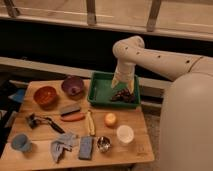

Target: Place sponge in metal cup

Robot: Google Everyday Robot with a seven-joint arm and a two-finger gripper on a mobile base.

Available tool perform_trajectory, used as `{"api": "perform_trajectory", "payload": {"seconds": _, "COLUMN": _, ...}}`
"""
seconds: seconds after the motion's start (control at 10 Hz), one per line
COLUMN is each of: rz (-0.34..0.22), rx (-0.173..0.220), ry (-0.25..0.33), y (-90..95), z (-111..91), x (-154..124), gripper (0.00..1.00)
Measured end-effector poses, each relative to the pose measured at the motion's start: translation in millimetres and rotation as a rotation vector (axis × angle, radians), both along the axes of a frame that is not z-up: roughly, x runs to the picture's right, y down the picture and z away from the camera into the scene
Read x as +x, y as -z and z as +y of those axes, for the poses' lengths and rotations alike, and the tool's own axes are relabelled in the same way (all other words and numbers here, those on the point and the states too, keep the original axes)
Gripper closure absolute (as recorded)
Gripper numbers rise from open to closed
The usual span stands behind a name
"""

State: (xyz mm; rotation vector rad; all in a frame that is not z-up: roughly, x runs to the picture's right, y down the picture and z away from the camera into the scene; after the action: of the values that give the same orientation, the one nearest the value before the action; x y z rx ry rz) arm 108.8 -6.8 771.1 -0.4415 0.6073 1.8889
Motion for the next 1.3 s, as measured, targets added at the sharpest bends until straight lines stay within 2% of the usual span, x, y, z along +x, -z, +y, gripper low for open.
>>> {"api": "perform_trajectory", "payload": {"seconds": 0.6, "rz": -0.001, "rx": 0.000, "ry": -0.002, "y": 0.1, "z": 0, "x": 0, "gripper": 0.32}}
{"api": "perform_trajectory", "payload": {"seconds": 0.8, "rz": -0.020, "rx": -0.010, "ry": 0.006, "y": -0.8, "z": 5, "x": -4, "gripper": 0.32}}
{"api": "perform_trajectory", "payload": {"seconds": 1.1, "rz": -0.095, "rx": -0.040, "ry": 0.044, "y": 10.8, "z": 37, "x": -35, "gripper": 0.32}}
{"api": "perform_trajectory", "payload": {"seconds": 1.3, "rz": -0.146, "rx": -0.050, "ry": 0.079, "y": 29.0, "z": 67, "x": -65, "gripper": 0.32}}
